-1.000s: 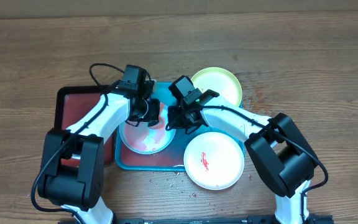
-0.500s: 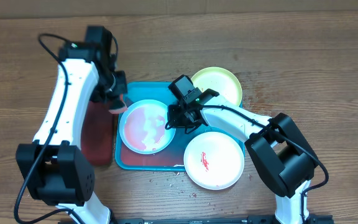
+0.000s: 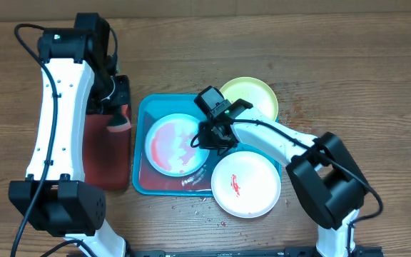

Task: Clean dirty plates on tray and stack at the side
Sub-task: 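Lift the white plate with the right gripper, left arm raises sponge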

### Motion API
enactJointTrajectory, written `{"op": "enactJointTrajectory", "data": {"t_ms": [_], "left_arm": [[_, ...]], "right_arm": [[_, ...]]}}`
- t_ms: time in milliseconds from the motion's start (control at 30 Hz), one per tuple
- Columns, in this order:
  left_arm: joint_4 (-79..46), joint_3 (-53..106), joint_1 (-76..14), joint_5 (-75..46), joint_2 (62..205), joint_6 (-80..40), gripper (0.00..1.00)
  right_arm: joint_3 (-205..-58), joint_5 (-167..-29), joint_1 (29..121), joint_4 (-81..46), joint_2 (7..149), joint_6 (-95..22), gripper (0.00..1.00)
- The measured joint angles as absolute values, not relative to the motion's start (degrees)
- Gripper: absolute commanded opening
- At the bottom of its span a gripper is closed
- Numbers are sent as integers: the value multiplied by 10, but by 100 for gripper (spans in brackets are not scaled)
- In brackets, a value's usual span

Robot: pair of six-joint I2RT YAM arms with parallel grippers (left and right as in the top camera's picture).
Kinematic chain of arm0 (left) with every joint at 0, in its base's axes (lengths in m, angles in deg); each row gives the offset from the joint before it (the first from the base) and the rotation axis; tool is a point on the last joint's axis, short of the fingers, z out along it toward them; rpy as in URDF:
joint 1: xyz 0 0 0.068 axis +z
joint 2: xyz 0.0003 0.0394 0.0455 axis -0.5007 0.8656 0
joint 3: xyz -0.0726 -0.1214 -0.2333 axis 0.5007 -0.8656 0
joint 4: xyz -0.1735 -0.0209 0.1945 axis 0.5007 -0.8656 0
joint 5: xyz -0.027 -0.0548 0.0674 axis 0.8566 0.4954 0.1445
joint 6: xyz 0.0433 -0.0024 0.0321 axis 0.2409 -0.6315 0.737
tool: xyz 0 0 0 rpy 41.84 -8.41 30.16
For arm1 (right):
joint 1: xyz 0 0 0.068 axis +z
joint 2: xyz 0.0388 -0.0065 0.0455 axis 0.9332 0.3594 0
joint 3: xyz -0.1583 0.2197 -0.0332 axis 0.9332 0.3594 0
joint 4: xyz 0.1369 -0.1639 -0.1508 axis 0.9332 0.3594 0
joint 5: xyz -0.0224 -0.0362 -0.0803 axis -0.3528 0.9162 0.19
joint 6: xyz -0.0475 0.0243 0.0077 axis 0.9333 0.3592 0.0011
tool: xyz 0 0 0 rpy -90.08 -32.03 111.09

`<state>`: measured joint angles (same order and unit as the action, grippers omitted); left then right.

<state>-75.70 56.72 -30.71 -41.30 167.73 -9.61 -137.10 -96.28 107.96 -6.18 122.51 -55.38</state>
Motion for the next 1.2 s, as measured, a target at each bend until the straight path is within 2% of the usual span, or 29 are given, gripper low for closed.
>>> {"op": "enactJointTrajectory", "data": {"t_ms": [133, 367, 800, 1200], "left_arm": [[-776, 568, -291, -426, 1671, -91, 4], [-768, 570, -267, -434, 1627, -98, 4], [-731, 571, -265, -434, 1619, -109, 4], [-705, 571, -265, -434, 1619, -144, 4]], "right_arm": [[-1416, -837, 1098, 19, 1163, -553, 4], [-1482, -662, 1159, 34, 1097, -525, 4], [-1483, -332, 1271, 42, 1098, -508, 4], [-1483, -82, 1355, 21, 1098, -506, 4]]}}
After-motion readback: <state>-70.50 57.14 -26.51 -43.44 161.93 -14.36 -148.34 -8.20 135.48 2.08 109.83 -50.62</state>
